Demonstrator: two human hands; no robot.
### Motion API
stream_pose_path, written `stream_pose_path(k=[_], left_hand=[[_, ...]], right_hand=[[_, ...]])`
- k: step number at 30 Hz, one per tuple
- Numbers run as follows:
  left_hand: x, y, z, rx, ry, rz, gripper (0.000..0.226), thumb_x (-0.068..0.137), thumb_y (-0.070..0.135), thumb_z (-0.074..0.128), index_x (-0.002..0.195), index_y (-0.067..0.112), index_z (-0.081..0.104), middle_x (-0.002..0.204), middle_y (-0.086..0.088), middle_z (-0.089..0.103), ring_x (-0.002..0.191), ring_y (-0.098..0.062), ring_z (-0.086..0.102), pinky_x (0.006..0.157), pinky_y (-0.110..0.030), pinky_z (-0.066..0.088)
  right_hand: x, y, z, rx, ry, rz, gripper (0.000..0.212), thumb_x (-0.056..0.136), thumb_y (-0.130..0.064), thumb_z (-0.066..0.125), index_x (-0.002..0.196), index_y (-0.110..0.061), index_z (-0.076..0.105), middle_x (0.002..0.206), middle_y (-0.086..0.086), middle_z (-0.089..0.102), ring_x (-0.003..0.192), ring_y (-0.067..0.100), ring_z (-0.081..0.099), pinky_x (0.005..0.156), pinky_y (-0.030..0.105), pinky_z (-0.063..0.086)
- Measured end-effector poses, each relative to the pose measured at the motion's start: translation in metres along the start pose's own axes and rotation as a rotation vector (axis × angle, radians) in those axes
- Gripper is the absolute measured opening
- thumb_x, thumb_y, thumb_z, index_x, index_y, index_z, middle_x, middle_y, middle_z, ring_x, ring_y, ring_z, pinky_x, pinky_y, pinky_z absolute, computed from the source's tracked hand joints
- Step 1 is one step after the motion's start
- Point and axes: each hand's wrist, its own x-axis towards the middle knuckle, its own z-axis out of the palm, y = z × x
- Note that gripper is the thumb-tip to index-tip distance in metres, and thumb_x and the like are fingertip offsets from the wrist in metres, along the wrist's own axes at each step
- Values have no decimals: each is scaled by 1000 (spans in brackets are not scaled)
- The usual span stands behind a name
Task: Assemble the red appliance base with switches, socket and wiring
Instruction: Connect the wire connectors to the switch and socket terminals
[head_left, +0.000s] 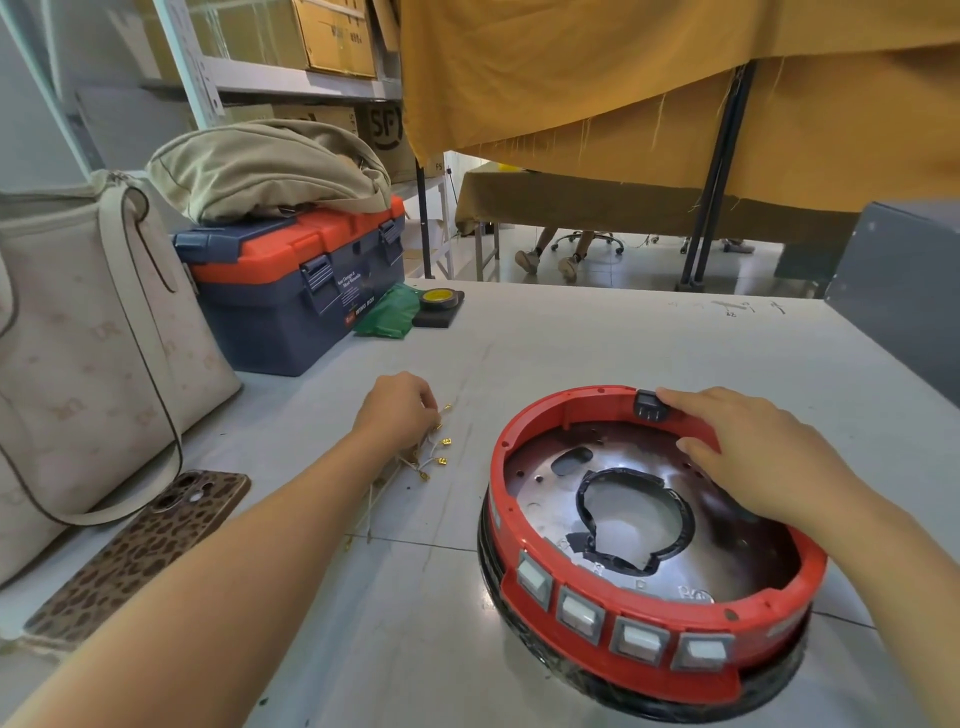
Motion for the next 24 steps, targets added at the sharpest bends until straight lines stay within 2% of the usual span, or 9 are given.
stream_pose_path(k=[3, 11, 14, 17, 19, 24], left_hand=[[5, 3, 2, 19, -41, -32, 13, 82, 17, 71, 89, 6, 72, 96, -13, 69, 90, -27, 63, 78, -35, 54], [1, 8, 8, 176, -32, -13, 13, 84, 12, 58, 87, 5, 68, 91, -12, 68, 86, -31, 63, 76, -39, 55], [5, 5, 8, -20, -31, -54, 13, 84, 13, 60, 85, 4, 70, 90, -10, 70, 87, -27, 63, 78, -38, 55], [7, 4, 3, -250, -17, -79, 11, 85, 13, 62, 84, 6, 70, 92, -7, 69, 77, -18, 57, 64, -26, 46], [4, 5, 0, -389, 1, -65, 6, 85, 15, 64, 82, 12, 69, 91, -6, 71, 74, -16, 58, 59, -25, 44], [-8, 15, -6, -720, 71, 109, 6, 84, 12, 67, 87, 16, 65, 85, -5, 71, 76, -14, 61, 69, -22, 48]], right_hand=[[1, 0, -1, -9, -1, -4, 53, 97, -33, 46, 145, -44, 27, 140, -12, 43, 121, 22, 49, 89, 36, 46], [2, 1, 1, -21, -2, -8, 53, 97, -34, 45, 145, -44, 25, 139, -12, 43, 120, 22, 49, 89, 35, 46], [2, 2, 2, -25, 5, -6, 53, 97, -34, 45, 145, -44, 25, 140, -12, 42, 119, 22, 49, 87, 34, 45], [2, 2, 2, -24, 9, -7, 53, 97, -35, 45, 145, -44, 25, 140, -12, 42, 120, 22, 49, 86, 35, 45], [3, 1, 2, -22, 11, -8, 53, 97, -35, 45, 145, -44, 25, 140, -12, 43, 119, 22, 49, 86, 34, 46], [2, 2, 3, -21, 8, -4, 53, 97, -35, 44, 145, -44, 25, 141, -12, 42, 120, 21, 49, 86, 35, 46]])
